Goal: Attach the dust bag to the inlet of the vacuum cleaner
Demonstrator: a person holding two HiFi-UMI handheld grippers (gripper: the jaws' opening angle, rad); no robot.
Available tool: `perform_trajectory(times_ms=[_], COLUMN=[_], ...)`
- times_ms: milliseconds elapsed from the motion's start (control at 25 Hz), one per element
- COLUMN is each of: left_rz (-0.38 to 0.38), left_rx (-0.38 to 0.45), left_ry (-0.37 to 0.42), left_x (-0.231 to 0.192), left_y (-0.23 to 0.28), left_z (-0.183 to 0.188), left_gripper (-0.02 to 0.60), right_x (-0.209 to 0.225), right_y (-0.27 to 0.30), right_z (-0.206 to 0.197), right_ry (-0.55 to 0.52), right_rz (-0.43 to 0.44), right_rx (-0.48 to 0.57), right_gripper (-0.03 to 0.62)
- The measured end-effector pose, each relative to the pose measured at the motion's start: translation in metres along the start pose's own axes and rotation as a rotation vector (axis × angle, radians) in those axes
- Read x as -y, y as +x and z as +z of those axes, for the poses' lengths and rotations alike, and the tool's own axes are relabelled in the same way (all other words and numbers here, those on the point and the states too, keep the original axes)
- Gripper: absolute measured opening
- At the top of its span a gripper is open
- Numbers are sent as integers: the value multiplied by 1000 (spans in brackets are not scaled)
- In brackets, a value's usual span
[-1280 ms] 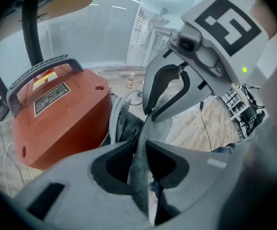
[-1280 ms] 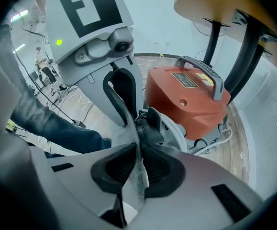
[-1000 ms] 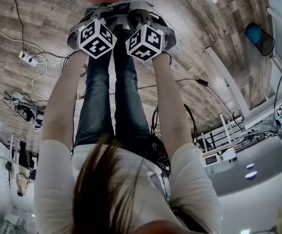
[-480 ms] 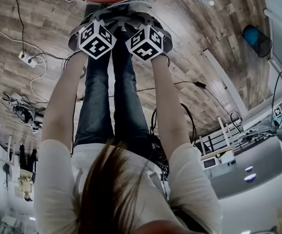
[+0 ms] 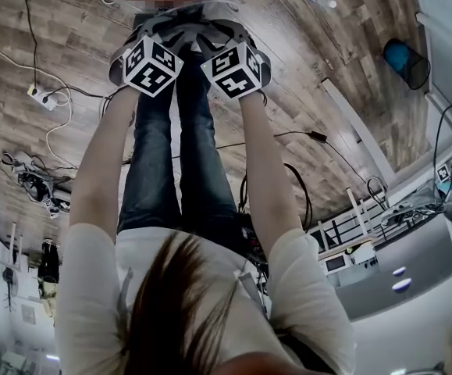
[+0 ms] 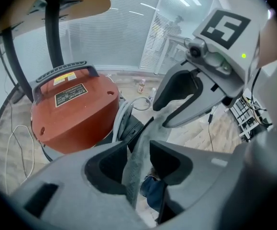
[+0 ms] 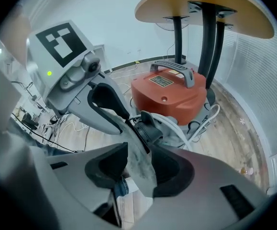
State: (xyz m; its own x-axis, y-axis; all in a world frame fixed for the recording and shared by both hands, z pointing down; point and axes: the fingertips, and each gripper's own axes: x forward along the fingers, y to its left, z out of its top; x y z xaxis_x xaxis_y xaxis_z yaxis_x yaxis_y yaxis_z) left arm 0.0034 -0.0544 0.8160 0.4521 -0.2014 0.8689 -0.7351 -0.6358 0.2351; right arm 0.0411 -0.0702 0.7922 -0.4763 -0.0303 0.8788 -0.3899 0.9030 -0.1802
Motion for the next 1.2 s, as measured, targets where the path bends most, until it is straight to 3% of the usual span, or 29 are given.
perform_trajectory(times_ms=[200, 360, 480, 680, 840, 1200], left_rz=[21, 55, 93, 150, 195, 270], left_rx=[23, 41, 79, 156, 206, 302], left_ry=[-38, -25, -69, -139, -165, -260], left_x=[0, 2, -1, -3, -4, -3], left_y=[-9, -21, -30, -49, -67, -108], left_z=[1, 1, 8, 20, 29, 51], left_gripper=[160, 136, 118, 54, 23, 17], right_x=[-4, -9, -13, -16, -14, -9], right_y=[-10, -21, -27, -36, -46, -91], right_z=[1, 8, 15, 18, 21, 46], right_ry=[57, 190, 251, 292, 342, 339], right_rz=[-17, -42, -60, -111, -137, -208], right_rx=[27, 91, 131, 148, 160, 233], right_gripper=[147, 109, 76, 6, 2, 2])
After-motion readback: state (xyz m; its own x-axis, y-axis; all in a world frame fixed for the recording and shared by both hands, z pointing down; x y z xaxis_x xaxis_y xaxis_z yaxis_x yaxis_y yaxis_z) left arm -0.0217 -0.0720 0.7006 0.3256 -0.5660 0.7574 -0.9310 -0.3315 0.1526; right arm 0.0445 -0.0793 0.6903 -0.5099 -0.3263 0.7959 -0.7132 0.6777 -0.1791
